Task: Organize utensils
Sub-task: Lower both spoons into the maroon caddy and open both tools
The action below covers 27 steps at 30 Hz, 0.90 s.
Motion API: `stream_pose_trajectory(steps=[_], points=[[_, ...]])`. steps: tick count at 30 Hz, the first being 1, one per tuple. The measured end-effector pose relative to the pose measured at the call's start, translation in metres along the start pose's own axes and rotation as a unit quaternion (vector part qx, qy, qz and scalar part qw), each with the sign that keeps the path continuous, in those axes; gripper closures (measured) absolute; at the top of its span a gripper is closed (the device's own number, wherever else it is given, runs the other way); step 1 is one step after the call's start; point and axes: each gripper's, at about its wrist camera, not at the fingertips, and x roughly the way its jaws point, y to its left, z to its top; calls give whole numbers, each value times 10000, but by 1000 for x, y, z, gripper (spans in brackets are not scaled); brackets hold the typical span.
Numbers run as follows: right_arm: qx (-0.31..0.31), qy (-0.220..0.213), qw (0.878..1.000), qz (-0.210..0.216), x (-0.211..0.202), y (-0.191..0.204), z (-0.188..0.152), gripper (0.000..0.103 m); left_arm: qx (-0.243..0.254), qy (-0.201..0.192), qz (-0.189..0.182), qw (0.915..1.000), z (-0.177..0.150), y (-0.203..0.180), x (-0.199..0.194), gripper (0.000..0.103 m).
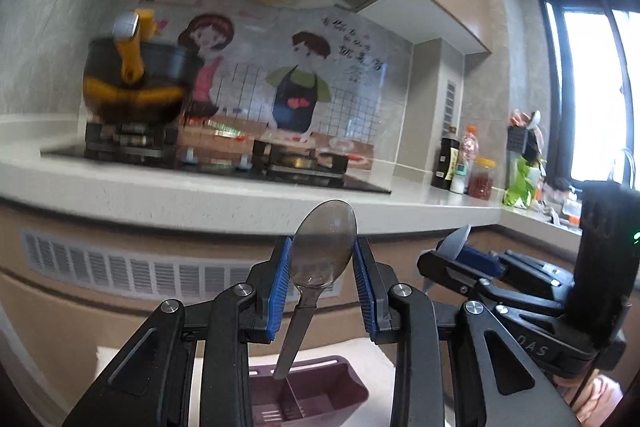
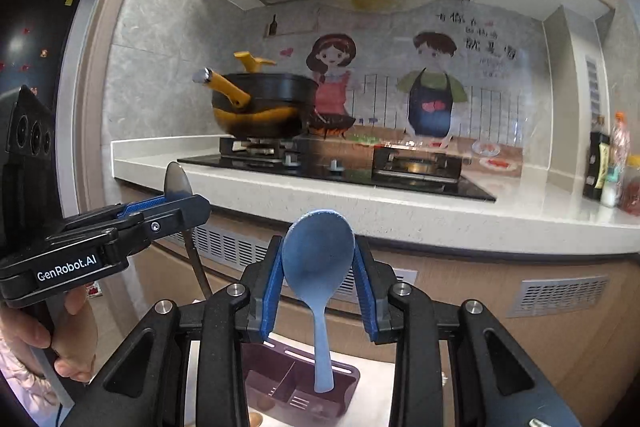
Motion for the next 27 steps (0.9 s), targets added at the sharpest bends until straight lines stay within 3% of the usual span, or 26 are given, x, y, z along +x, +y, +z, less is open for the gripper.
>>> stream_pose_trajectory(steps=[13, 22, 27], points=[[676, 1386, 9877, 248, 113, -28, -108, 73, -527, 1121, 199, 9921, -110, 55, 81, 71], [703, 1899, 9789, 254, 123, -22, -157, 73, -616, 1695, 354, 9830, -162, 61, 86, 71], [674, 2010, 9771, 195, 120, -18, -168, 67, -736, 1915, 309, 9782, -163, 61, 81, 69]])
